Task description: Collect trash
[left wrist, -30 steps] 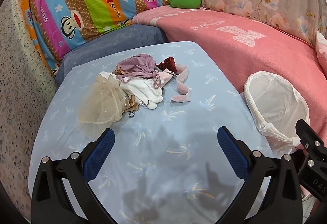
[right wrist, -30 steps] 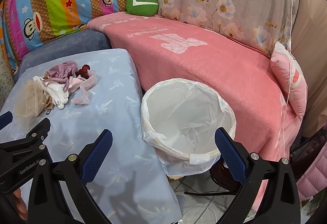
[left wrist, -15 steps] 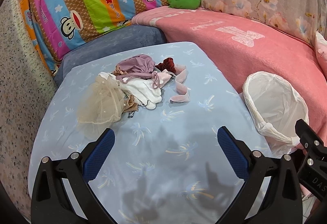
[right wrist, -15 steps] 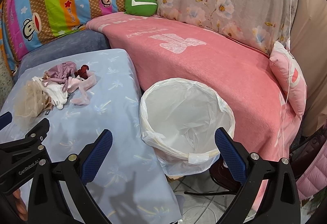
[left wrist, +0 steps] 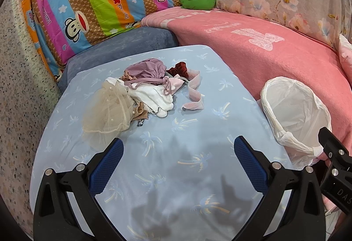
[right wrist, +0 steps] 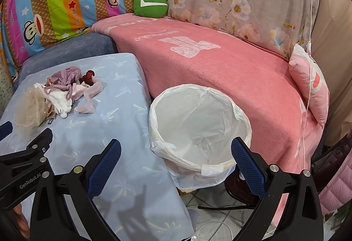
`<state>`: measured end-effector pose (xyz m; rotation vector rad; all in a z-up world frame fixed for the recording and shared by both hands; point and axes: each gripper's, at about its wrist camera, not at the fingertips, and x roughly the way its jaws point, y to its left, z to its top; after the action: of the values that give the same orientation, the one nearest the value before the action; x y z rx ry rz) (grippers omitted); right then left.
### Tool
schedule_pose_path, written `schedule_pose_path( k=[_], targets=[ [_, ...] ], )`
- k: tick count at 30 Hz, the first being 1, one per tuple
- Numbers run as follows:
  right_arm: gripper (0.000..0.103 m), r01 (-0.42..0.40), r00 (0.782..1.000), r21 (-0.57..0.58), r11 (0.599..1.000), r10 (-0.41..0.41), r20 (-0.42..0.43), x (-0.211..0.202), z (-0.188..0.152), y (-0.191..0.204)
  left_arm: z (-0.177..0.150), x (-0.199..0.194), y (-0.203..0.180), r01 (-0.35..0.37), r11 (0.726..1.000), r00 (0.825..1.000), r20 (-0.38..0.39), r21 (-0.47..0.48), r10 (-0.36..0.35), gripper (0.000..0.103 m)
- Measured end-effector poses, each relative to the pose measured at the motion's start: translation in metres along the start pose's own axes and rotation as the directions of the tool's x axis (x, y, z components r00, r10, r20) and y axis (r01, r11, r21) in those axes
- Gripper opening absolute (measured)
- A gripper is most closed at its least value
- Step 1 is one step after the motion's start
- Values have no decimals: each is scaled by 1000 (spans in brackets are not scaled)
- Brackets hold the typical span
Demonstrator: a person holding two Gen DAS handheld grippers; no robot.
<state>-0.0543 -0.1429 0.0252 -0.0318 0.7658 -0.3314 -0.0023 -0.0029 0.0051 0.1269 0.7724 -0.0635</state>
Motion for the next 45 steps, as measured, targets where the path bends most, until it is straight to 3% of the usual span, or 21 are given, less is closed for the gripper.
schedule_pose_path(
  k=[38, 45],
  targets=[
    [97, 9, 1000, -8, 1000, -9, 2, -3, 0, -4, -1, 0, 0, 24, 1000, 1000, 3, -11, -24, 96],
    [97, 11, 1000, -14, 1000, -10, 11, -4, 1, 13, -1, 4, 11, 31, 999, 1000, 4, -28, -31, 96]
  ],
)
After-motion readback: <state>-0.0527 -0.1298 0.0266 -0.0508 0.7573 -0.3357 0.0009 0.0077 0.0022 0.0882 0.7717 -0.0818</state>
